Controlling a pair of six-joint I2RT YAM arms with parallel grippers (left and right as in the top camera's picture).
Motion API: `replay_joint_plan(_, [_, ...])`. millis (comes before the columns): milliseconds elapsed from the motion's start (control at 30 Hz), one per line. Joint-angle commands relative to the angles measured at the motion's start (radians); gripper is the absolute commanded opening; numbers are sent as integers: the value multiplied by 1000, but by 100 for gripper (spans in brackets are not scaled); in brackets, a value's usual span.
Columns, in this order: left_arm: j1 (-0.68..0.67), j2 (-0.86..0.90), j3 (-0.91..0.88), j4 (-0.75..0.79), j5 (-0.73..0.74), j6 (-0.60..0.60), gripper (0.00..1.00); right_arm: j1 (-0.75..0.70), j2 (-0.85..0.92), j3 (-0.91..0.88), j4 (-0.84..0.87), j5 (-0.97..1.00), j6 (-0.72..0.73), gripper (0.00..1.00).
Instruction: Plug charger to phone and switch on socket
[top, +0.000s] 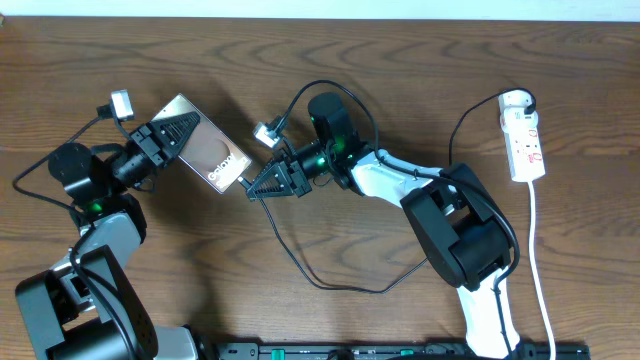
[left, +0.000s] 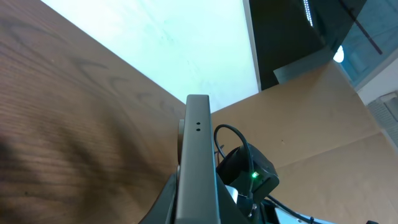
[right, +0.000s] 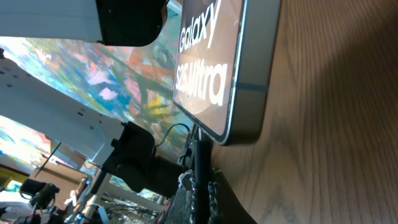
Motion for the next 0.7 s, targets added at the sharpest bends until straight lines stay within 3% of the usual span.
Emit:
replay_joint_plan(0, [-5,-7,5,7,45,30,8,-5,1,11,15,31,8,1])
replay_joint_plan(667, [-40,-7,5,0,48,25,7,-6,1,11,18,35,18,1])
